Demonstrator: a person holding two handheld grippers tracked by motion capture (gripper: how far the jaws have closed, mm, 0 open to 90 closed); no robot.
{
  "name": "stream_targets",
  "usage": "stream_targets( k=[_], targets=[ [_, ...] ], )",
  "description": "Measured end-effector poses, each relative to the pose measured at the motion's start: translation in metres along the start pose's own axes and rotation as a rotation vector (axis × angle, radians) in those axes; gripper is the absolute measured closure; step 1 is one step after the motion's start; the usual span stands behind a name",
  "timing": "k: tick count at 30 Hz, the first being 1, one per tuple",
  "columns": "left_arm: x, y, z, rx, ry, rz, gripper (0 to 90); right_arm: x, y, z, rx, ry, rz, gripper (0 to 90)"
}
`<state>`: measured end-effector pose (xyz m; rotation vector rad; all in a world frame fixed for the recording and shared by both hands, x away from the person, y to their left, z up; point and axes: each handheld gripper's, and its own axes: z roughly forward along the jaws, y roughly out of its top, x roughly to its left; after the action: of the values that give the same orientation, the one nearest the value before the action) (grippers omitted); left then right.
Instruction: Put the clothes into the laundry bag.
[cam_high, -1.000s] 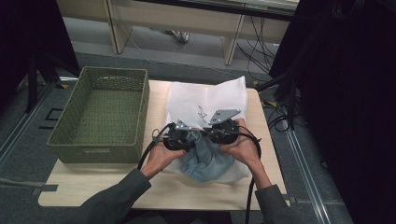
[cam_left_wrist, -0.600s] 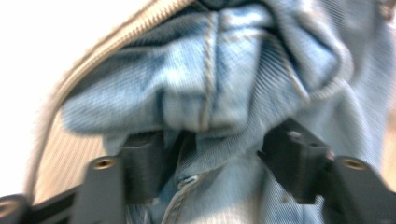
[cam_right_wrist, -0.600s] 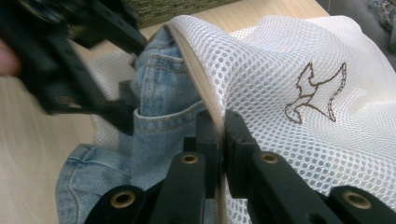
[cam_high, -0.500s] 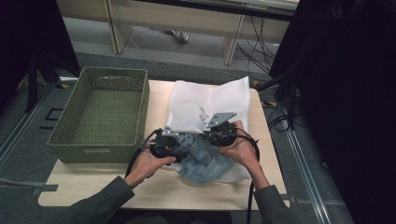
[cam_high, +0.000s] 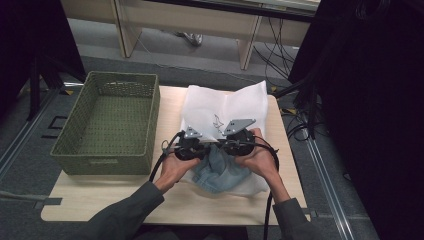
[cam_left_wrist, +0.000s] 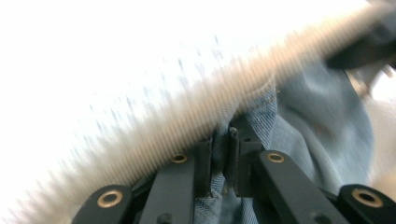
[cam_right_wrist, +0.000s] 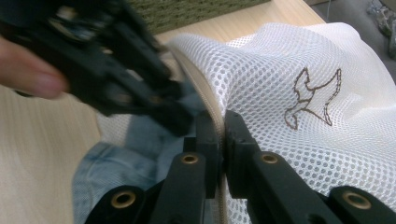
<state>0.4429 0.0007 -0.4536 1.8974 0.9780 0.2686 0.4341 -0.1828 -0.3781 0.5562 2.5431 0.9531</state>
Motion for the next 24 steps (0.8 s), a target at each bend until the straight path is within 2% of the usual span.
stream_targets(
  k=[2,3,5,6,7,9,11,13,14,18,19,20,22,23,24],
  targets=[
    [0.0,0.003,0.008,-0.009,0.024,0.018,79.6,0.001,0.0,-0.002,0.002,0.003,0.023,86.9],
    [0.003,0.003,0.01,0.007,0.027,0.029,78.4,0.001,0.0,-0.002,0.007,-0.003,0.025,87.0],
    [0.005,-0.002,0.012,0.026,0.018,-0.015,72.1,0.0,-0.004,0.002,0.035,-0.013,0.016,87.0],
    [0.005,-0.002,0.012,0.026,0.018,-0.015,66.9,0.0,-0.007,0.006,0.053,-0.015,0.001,87.0],
    [0.009,-0.006,0.008,0.058,0.016,-0.003,59.1,0.0,-0.011,0.011,0.073,-0.01,0.004,87.0],
    [0.014,-0.012,-0.001,0.078,0.016,-0.016,50.0,0.0,-0.015,0.015,0.085,-0.005,0.023,87.0],
    [0.016,-0.017,-0.009,0.112,0.008,-0.023,39.9,0.0,-0.016,0.017,0.09,-0.001,0.019,86.9],
    [0.018,-0.025,-0.021,0.126,0.02,-0.008,34.1,0.001,-0.015,0.016,0.084,0.0,0.031,86.9],
    [0.02,-0.029,-0.027,0.139,0.021,-0.002,31.0,0.0,-0.015,0.016,0.087,-0.01,0.022,86.9],
    [0.027,-0.044,-0.043,0.179,0.032,0.022,31.1,0.001,-0.014,0.016,0.085,-0.002,0.027,86.9],
    [0.028,-0.047,-0.043,0.191,0.032,0.014,31.4,0.001,-0.014,0.017,0.083,-0.007,0.021,86.9],
    [0.029,-0.05,-0.041,0.211,0.024,0.007,32.6,0.001,-0.014,0.017,0.083,-0.006,0.012,86.9],
    [0.029,-0.053,-0.032,0.226,0.006,0.005,35.2,0.003,-0.012,0.015,0.089,-0.006,0.032,86.9],
    [0.027,-0.054,-0.025,0.223,-0.018,0.01,41.0,0.003,-0.012,0.015,0.097,-0.014,0.043,86.9],
    [0.026,-0.055,-0.021,0.222,-0.03,0.015,48.9,0.004,-0.011,0.015,0.089,-0.006,0.034,86.9]
  ],
)
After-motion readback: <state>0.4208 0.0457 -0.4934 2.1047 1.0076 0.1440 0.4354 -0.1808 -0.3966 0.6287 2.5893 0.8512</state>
